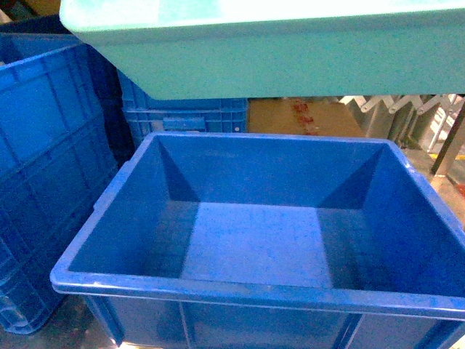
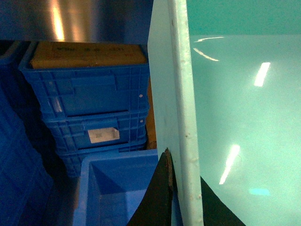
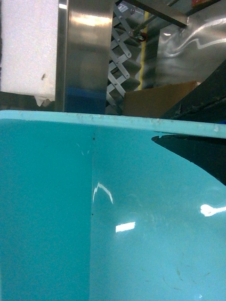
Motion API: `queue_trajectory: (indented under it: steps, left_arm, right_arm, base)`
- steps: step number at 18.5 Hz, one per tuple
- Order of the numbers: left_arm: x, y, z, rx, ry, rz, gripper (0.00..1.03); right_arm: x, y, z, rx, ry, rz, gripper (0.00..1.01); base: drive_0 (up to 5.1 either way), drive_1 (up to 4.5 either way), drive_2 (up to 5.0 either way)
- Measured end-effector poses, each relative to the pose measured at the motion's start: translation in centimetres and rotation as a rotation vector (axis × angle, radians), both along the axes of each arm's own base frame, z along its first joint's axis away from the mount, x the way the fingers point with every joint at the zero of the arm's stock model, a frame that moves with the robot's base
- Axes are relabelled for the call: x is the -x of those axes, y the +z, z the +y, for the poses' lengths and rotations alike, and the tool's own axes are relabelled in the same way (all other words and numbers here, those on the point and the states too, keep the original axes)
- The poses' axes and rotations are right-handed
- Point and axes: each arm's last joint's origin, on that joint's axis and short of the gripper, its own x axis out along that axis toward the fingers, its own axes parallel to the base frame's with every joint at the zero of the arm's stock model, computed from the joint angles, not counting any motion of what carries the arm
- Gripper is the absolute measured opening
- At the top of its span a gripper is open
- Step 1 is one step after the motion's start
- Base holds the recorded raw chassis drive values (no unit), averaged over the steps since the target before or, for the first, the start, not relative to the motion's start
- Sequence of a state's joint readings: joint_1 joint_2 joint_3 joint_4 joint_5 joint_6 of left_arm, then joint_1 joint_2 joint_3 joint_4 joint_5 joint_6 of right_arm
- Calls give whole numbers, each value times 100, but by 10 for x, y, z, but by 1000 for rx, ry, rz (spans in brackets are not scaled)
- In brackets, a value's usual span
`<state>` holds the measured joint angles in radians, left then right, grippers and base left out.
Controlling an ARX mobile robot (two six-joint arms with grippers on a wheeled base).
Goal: Stack blue boxes stably on right
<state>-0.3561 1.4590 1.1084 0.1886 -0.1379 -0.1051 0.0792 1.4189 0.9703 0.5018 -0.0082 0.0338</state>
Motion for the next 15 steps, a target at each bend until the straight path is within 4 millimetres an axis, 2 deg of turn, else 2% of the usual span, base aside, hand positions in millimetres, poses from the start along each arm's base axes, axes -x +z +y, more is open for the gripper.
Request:
queue_trajectory:
  steps: [15]
  left_arm:
    - [-1, -3, 0, -5, 0, 13, 2]
  right_arm:
    - [0, -2, 0, 1, 0, 13, 7]
  base:
    - [45, 45, 45]
